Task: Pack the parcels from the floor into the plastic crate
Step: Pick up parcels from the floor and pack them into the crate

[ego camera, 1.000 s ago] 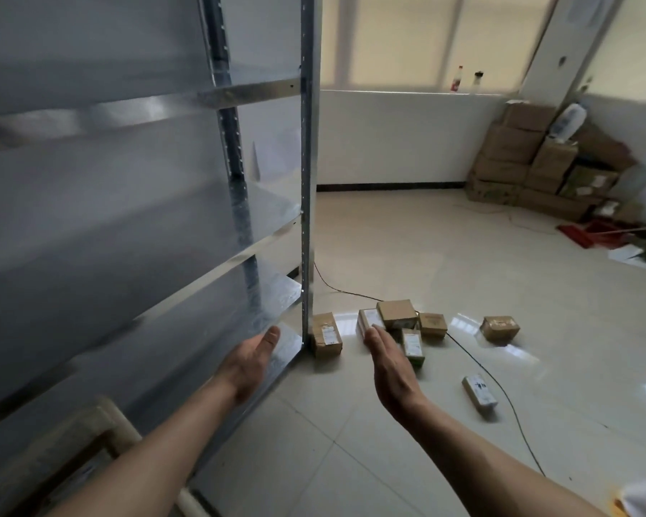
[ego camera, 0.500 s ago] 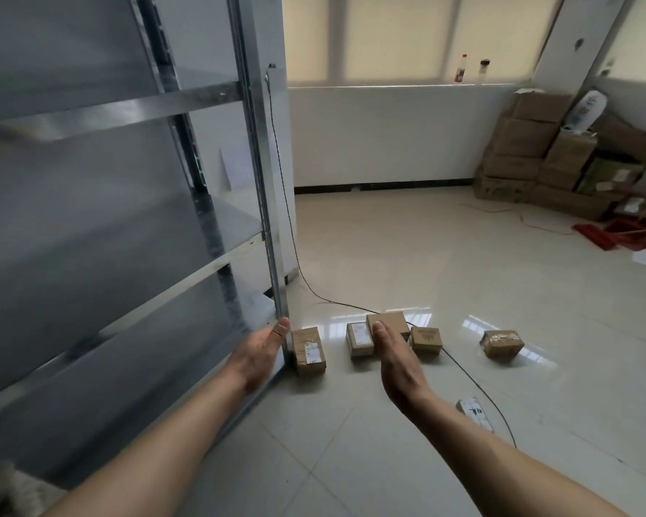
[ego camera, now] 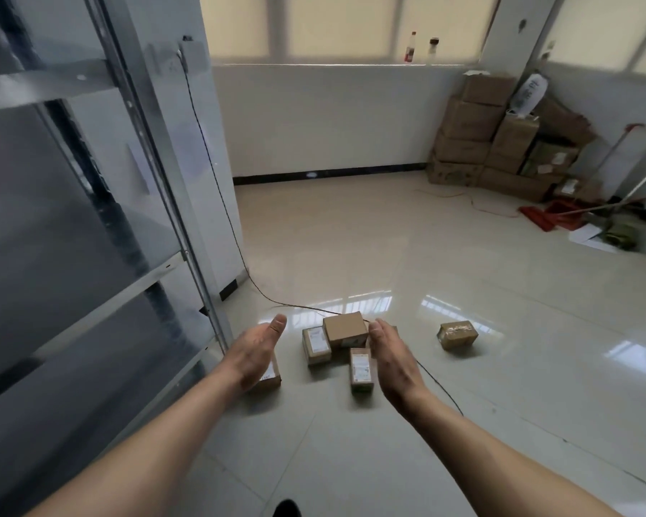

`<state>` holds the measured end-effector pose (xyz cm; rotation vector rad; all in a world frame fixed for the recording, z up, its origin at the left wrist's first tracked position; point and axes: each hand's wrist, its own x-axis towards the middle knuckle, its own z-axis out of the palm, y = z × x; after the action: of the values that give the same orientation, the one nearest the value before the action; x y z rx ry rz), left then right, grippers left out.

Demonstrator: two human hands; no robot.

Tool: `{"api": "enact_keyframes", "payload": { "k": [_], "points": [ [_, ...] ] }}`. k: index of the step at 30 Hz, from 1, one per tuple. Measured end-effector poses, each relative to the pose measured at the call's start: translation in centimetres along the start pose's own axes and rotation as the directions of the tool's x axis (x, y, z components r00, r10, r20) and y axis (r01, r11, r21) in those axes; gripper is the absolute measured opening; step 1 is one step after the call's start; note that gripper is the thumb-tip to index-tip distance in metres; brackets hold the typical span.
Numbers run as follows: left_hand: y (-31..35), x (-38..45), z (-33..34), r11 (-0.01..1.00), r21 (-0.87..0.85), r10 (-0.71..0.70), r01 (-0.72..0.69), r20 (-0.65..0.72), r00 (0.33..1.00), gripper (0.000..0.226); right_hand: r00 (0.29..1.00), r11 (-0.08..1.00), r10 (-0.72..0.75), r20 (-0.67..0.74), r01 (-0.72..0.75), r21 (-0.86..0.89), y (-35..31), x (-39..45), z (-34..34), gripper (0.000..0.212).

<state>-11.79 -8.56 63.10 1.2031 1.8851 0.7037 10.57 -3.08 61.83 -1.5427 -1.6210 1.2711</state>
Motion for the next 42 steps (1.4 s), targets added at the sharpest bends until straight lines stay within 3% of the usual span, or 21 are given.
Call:
{"api": "enact_keyframes", "payload": {
  "k": [3, 10, 15, 20, 29, 34, 37, 42],
  "points": [
    [1.0, 4.9, 0.2, 1.0, 0.0, 0.021, -0.021, 0.03, 0.999, 0.06, 0.998, 0.999, 0.041, -0.051, -0.041, 0.009, 0.1, 4.0, -0.7, 0.056],
    [3.5, 14.7, -0.1, 0.998, -0.05, 0.04, -0.035, 0.107, 0.993, 0.096, 0.984, 0.996, 0.086, -0.156, -0.079, 0.047, 0.0, 12.0, -2.1, 0.063],
    [5.1, 19.1, 0.0, 0.997, -0.044, 0.063, -0.059, 0.112, 0.992, 0.092, 0.981, 0.995, 0.096, -0.17, -0.088, 0.052, -0.1, 16.4, -2.8, 0.062],
    [6.6, 22.9, 0.8, 0.999, -0.038, 0.024, -0.02, 0.096, 0.995, 0.092, 0.987, 0.994, 0.101, -0.126, -0.095, 0.056, 0.9, 21.5, -4.0, 0.064],
    [9.9, 29.5, 5.6, 0.991, -0.073, -0.115, 0.114, -0.004, 0.993, 0.062, 0.993, 0.991, 0.117, 0.023, -0.118, 0.059, 3.4, 32.1, -8.4, 0.063],
    [10.7, 32.2, 9.4, 0.971, -0.089, -0.228, 0.224, -0.035, 0.973, 0.066, 0.985, 0.99, 0.139, 0.099, -0.139, -0.009, 5.9, 36.6, -10.9, 0.063],
    [10.6, 33.2, 11.5, 0.949, -0.118, -0.297, 0.293, -0.015, 0.955, 0.08, 0.977, 0.985, 0.164, 0.134, -0.155, -0.073, 7.4, 38.8, -11.5, 0.063],
    [9.6, 35.3, 13.2, 0.944, -0.062, -0.325, 0.324, 0.0, 0.946, 0.064, 0.968, 0.977, 0.193, 0.161, -0.173, -0.126, 8.7, 41.2, -10.5, 0.063]
  ]
}}
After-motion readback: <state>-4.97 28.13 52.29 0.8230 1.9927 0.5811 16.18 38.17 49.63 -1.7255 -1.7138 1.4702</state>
